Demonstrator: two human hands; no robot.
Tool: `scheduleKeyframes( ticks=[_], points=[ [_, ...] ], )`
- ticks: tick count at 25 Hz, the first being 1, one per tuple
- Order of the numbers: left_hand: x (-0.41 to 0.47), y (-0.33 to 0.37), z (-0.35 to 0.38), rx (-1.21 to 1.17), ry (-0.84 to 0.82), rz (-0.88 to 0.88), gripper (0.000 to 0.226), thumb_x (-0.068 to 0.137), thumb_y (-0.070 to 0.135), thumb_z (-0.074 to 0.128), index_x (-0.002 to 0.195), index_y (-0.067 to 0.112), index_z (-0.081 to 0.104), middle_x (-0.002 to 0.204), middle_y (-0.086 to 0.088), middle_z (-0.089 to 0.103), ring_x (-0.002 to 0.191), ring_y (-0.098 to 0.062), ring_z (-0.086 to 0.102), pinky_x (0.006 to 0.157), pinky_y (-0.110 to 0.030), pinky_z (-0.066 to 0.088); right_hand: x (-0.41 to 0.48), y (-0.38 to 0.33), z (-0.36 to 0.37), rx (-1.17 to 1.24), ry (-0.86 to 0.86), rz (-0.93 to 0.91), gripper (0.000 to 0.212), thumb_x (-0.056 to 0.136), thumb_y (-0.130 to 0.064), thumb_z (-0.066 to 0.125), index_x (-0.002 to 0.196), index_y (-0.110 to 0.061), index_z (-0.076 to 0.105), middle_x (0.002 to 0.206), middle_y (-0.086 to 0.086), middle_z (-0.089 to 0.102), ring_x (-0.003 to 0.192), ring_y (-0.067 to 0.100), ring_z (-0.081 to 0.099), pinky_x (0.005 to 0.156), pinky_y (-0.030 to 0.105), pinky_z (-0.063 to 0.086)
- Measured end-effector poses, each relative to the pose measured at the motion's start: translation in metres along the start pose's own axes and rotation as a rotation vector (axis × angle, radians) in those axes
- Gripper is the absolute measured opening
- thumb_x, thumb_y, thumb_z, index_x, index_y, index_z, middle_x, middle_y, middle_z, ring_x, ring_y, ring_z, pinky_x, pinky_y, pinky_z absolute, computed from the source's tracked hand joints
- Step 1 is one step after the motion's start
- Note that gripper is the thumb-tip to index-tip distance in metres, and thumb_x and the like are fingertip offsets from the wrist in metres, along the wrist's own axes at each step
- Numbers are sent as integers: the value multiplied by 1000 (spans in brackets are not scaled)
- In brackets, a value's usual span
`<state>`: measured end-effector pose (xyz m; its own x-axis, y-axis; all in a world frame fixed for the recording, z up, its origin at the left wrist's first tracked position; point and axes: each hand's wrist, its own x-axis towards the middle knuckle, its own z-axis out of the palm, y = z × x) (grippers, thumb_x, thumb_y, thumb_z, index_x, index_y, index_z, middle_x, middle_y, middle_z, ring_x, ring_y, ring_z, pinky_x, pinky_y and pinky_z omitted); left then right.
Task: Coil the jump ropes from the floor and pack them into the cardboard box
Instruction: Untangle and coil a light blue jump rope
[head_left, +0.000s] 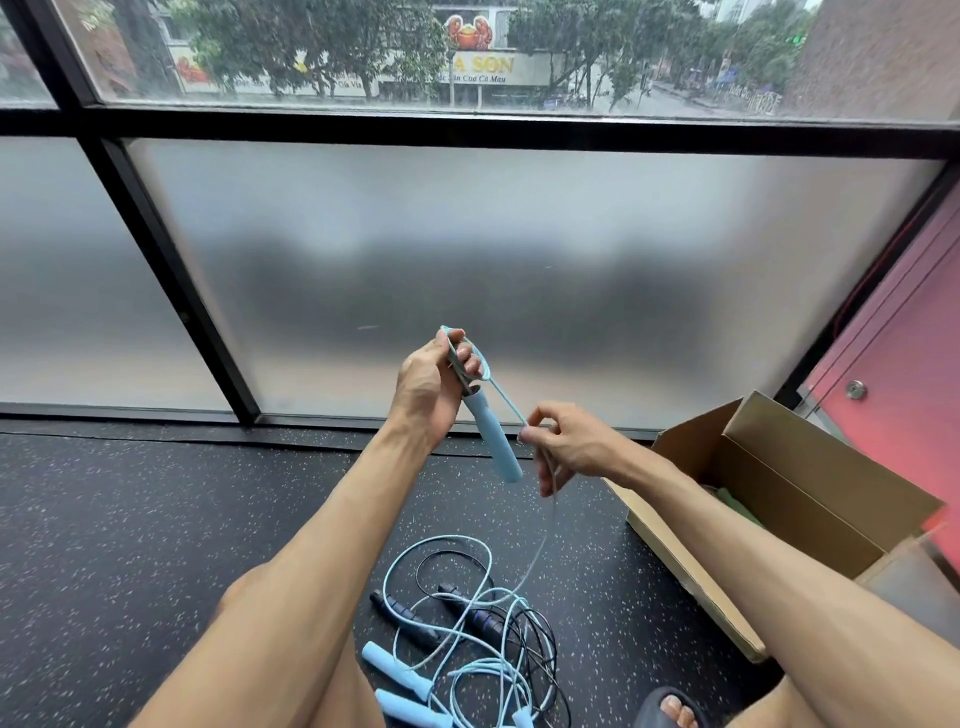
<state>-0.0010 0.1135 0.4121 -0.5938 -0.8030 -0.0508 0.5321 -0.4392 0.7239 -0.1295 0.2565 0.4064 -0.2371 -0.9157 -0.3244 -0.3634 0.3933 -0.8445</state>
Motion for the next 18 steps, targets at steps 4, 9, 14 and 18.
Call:
scheduleKeyframes(
  ticks=[4,9,14,18],
  points=[
    [5,2,-7,60,159,154,25,106,17,39,88,6,52,65,-5,52,53,-18,54,55,-30,49,-13,1,7,-85,-171,97,12,104,-12,45,106,0,44,93,32,70,76,35,70,80,53,58],
    [5,-2,-7,485,287,343,24,106,16,42,92,1,55,65,-11,61,54,-21,62,60,-34,59,-4,3,8,-83,-75,-86,14,101,-13,52,100,-1,46,71,17,65,57,30,62,60,48,56],
    [7,-13,-13,908,191,349,23,104,16,44,89,2,53,62,-12,66,53,-25,64,58,-40,59,-5,-10,8,-308,80,-334,19,99,-24,57,89,-10,66,65,-3,60,53,7,48,53,24,42],
    [3,-15,-10,1066,24,243,22,103,14,47,88,0,55,60,-13,66,45,-19,63,50,-33,57,-8,-23,-10,-353,316,-548,18,97,-15,61,83,-9,71,57,-13,51,49,4,43,48,14,28]
  ],
)
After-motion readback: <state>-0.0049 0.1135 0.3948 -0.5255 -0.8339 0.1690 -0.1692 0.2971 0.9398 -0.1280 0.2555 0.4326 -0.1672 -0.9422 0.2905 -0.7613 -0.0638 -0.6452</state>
